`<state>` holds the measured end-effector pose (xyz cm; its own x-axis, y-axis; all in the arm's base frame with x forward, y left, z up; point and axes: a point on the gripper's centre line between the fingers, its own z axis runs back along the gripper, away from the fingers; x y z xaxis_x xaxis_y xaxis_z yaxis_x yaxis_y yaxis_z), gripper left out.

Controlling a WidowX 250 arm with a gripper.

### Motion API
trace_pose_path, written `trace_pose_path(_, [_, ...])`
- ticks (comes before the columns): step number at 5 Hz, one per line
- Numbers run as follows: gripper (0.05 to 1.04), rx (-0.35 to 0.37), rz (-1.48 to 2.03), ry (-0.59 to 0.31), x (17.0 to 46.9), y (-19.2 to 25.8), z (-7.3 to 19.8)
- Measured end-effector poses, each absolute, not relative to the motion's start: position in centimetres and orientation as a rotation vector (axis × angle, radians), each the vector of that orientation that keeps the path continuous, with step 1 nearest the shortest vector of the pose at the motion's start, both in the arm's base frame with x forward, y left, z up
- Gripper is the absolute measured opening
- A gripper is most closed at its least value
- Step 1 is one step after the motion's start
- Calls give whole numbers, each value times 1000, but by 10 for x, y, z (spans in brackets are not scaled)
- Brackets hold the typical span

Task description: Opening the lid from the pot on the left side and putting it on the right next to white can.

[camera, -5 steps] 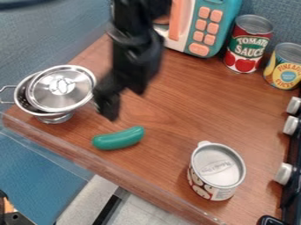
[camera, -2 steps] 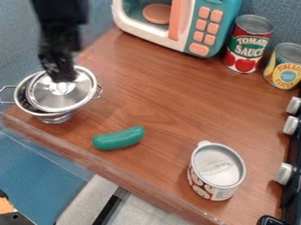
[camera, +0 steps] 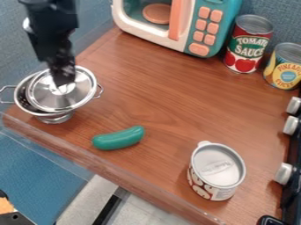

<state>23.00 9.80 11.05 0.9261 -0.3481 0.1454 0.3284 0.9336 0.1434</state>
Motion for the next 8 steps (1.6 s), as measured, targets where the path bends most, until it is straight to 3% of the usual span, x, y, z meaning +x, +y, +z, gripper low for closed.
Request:
trace_pose_path(2, [948, 99, -276, -68, 244, 109, 81])
trace_pose_path(3, [754, 97, -294, -74, 245, 110, 81])
trace_pose_path(5, [204, 93, -289, -97, 243, 110, 81])
trace_pose_path(6, [68, 80, -297, -103, 237, 105, 81])
trace_pose_path(8, [52, 117, -463, -122, 233, 89, 110])
